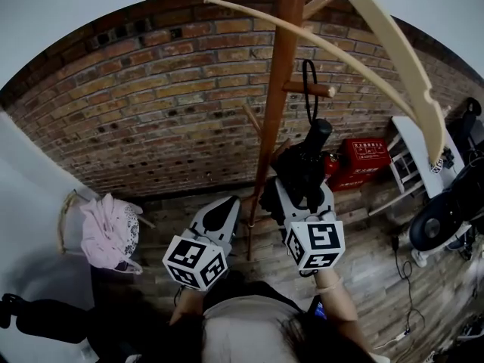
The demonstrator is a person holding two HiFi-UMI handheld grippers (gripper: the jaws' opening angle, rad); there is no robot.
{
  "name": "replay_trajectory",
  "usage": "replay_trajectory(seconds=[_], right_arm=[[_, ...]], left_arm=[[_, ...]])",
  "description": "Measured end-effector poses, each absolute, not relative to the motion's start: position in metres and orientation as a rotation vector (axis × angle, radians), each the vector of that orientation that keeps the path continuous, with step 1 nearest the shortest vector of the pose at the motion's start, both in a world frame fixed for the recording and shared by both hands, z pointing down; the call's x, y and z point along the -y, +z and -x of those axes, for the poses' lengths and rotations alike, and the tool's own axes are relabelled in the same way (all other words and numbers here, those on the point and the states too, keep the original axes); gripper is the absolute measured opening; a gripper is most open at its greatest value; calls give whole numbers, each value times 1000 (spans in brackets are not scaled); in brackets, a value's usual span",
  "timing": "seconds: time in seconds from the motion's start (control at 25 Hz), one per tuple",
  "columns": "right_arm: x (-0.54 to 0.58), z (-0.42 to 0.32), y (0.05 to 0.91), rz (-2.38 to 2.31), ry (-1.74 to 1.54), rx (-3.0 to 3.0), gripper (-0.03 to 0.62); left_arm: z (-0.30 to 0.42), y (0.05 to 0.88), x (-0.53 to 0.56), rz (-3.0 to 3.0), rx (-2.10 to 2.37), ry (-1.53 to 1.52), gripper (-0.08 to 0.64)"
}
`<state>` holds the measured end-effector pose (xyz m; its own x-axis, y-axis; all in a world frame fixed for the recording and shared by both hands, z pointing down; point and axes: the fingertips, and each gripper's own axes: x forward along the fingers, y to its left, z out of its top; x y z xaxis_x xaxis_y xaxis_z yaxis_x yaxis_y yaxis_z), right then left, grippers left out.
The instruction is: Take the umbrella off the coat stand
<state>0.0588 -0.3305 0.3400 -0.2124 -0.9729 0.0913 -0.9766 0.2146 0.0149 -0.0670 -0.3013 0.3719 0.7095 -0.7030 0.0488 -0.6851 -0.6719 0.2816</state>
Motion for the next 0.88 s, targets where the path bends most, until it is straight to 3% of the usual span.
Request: replay_trajectory(seconds=[0.88], right_arm=[[282,-72,322,-1884,-29,2421,275]], left_arm=[[47,368,258,-2637,1124,-112,9]])
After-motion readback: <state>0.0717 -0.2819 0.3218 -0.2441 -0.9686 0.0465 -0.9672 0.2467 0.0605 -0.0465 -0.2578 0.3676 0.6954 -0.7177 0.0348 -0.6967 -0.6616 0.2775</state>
